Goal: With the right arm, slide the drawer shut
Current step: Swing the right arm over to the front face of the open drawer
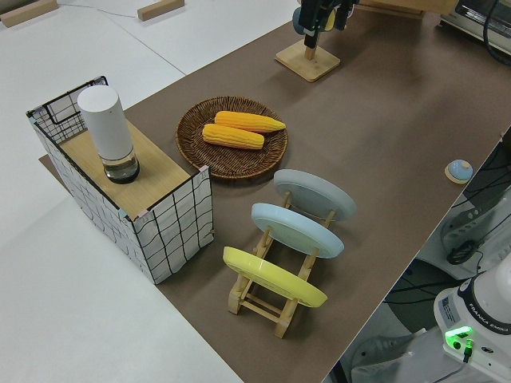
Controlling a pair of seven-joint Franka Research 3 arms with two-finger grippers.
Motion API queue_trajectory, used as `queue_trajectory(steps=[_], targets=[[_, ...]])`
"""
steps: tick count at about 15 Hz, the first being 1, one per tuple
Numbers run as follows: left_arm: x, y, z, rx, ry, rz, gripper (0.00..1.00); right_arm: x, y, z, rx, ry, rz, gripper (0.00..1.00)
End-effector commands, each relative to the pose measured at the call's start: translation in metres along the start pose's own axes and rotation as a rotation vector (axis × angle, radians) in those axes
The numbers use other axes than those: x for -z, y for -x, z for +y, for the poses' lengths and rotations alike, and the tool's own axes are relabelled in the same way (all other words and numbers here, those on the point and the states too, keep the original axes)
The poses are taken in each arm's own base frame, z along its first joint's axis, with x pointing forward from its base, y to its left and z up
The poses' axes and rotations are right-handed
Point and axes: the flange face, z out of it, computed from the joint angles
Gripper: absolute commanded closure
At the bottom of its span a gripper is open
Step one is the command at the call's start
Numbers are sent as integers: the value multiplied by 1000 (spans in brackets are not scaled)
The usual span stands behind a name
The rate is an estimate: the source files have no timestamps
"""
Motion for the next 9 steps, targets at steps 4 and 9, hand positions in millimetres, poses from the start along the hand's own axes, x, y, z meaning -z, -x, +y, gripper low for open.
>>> queue_trajectory(steps=[4,9], targets=[[4,-1,-1,-11,-16,-5,7,1,16,-95,-137,26,23,1000],[3,-1,-1,-11,-16,-7,7,-21,22,-164,-221,65,44,1000]])
